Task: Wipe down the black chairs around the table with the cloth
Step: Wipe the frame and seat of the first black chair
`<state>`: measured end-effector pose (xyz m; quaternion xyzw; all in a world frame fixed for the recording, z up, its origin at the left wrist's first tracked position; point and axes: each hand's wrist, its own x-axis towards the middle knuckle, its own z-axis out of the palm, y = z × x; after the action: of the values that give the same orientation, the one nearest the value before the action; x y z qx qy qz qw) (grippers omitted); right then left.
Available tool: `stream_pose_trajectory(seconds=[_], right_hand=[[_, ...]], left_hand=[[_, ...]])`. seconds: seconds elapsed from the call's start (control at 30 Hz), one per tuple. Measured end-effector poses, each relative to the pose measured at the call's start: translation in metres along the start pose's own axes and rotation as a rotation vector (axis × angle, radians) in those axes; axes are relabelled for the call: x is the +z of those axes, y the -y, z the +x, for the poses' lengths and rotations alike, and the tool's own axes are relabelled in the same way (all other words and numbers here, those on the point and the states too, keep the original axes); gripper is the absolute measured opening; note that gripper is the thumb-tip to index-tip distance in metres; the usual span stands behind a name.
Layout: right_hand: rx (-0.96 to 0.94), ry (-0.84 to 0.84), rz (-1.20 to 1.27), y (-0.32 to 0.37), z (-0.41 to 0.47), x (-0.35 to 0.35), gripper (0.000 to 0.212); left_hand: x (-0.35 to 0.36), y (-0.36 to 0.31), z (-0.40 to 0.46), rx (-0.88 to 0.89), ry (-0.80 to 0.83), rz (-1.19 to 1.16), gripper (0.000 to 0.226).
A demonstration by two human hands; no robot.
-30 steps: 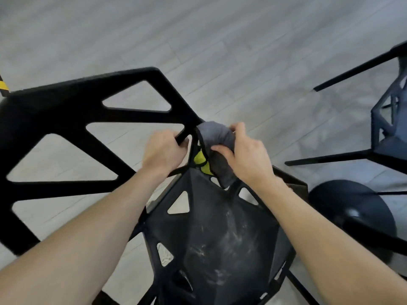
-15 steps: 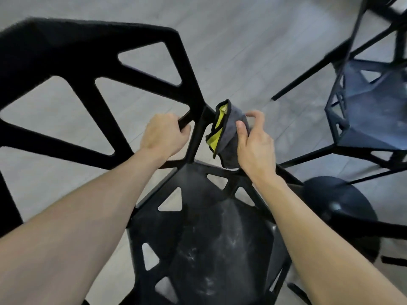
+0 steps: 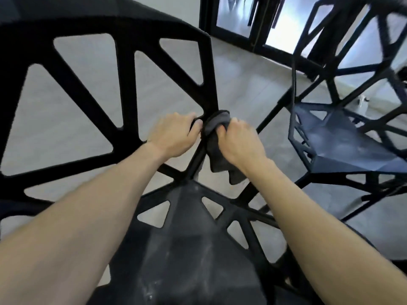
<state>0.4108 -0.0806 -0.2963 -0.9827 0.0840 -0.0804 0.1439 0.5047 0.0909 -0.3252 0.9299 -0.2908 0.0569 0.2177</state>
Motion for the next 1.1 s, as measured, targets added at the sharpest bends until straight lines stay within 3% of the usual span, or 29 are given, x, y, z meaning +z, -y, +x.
stream_pose_trajectory(seconds=[0.1, 0.27, 0.4, 0.47, 0.67, 0.77, 0.9, 1.1], right_hand=[[0.038, -0.073, 0.11, -0.012, 0.014, 0.012, 0.039], [0.064, -0.143, -0.018, -0.05, -0.051, 0.021, 0.038], [-0.046, -0.062, 0.011, -0.013, 0.008, 0.007, 0.044], [-0.067, -0.104, 0.06, -0.003, 0.026, 0.006, 0.045], [0.089, -0.162, 0.031, -0.062, -0.1, 0.018, 0.037], [0.009, -0.103, -0.049, -0.039, -0.046, 0.009, 0.039], [-0.044, -0.128, 0.065, -0.009, 0.021, 0.013, 0.041], [0.138, -0.129, -0.036, -0.104, -0.145, 0.021, 0.04]], left_hand=[[0.003, 0.007, 0.008, 0.025, -0.048, 0.017, 0.045], [0.006, 0.009, 0.006, 0.029, -0.148, 0.087, 0.047], [0.011, 0.002, 0.006, -0.037, -0.215, 0.151, 0.041], [0.013, -0.001, 0.004, -0.08, -0.244, 0.166, 0.037], [0.011, -0.005, -0.003, -0.124, -0.173, 0.143, 0.047], [0.014, -0.009, 0.0, -0.12, -0.189, 0.147, 0.048], [0.009, -0.004, 0.002, -0.139, -0.183, 0.131, 0.047], [0.012, -0.004, -0.002, -0.125, -0.21, 0.113, 0.049]])
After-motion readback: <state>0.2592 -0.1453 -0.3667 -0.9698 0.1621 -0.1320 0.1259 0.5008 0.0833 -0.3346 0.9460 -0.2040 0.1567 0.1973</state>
